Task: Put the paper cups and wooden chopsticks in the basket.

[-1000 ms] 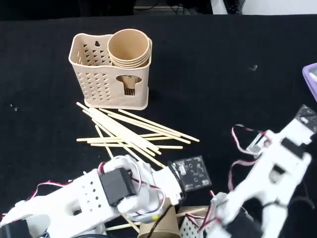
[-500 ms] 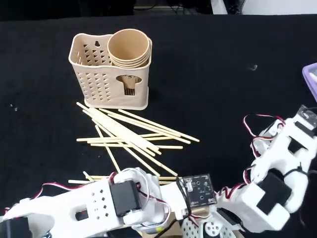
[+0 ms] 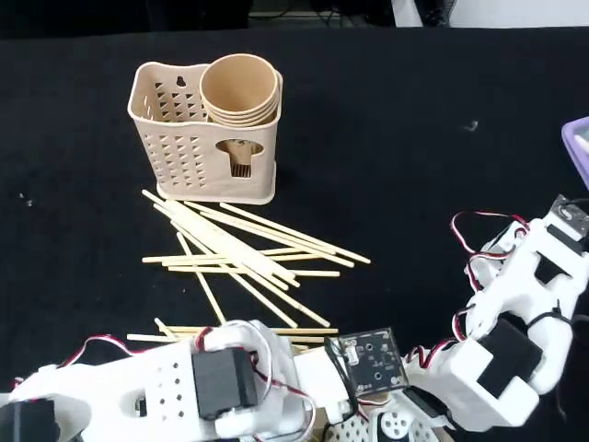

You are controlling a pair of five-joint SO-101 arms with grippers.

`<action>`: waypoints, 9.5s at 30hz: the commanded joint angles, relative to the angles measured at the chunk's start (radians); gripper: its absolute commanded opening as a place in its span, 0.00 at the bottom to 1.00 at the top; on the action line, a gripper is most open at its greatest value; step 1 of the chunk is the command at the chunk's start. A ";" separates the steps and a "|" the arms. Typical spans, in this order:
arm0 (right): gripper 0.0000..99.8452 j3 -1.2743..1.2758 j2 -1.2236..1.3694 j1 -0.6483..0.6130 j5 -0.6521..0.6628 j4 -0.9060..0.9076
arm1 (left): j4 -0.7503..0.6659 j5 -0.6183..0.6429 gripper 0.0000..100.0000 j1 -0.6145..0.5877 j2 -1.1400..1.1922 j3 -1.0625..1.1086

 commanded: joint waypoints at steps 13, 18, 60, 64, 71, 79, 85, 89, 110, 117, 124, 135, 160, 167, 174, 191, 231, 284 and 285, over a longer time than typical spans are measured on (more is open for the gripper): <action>0.07 -0.048 0.001 0.020 -0.008 0.002 | -0.149 0.014 0.27 0.025 -0.020 0.228; 0.07 -0.048 0.002 0.020 -0.005 0.003 | -0.144 -0.149 0.26 -0.015 -0.020 0.229; 0.07 -0.005 0.010 -0.117 -0.002 -0.035 | -0.643 -0.100 0.03 -1.168 -0.520 -0.131; 0.07 0.039 0.001 -0.118 -0.002 -0.081 | -0.888 -0.048 0.03 -1.170 -0.348 -0.051; 0.07 0.048 0.001 -0.144 -0.009 -0.098 | -0.879 -0.035 0.03 -1.170 -0.002 -0.255; 0.07 0.062 0.001 -0.144 -0.006 -0.100 | -0.511 -0.037 0.03 -1.168 0.336 -0.736; 0.07 0.064 0.001 -0.144 -0.006 -0.100 | -0.305 -0.107 0.03 -1.165 0.572 -1.090; 0.07 0.064 0.001 -0.144 -0.006 -0.100 | -0.203 -0.127 0.03 -1.167 0.741 -1.283; 0.07 0.071 0.001 -0.166 -0.002 -0.100 | -0.135 0.063 0.21 -1.280 0.936 -1.676; 0.07 0.071 0.001 -0.166 -0.002 -0.100 | 0.011 0.063 0.21 -1.432 0.928 -1.741; 0.07 0.068 -0.002 -0.204 0.000 -0.100 | 0.138 0.066 0.21 -1.653 0.928 -1.616; 0.08 0.225 -0.412 -0.404 0.184 -0.011 | 0.044 0.061 0.21 -1.774 0.601 -0.843; 0.16 0.458 -1.046 -0.712 0.861 0.284 | -0.647 -0.112 0.22 -1.751 0.362 0.205; 0.16 0.440 -1.041 -0.624 0.925 0.377 | -0.468 -0.181 0.21 -1.666 0.359 0.081; 0.16 0.412 -1.040 -0.977 0.902 0.425 | -0.839 0.052 0.21 -1.709 0.408 0.354; 0.16 0.272 -0.532 -1.501 0.407 -0.184 | -1.086 0.267 0.21 -1.893 0.413 0.490; 0.01 0.229 -0.427 -1.343 0.416 -0.054 | -1.088 0.264 0.21 -1.888 0.414 0.487; 0.29 0.268 -0.375 -1.522 0.413 -0.276 | -1.088 0.262 0.21 -1.891 0.414 0.490; 0.29 0.231 -0.323 -1.522 0.414 -0.276 | -1.088 0.262 0.21 -1.891 0.414 0.490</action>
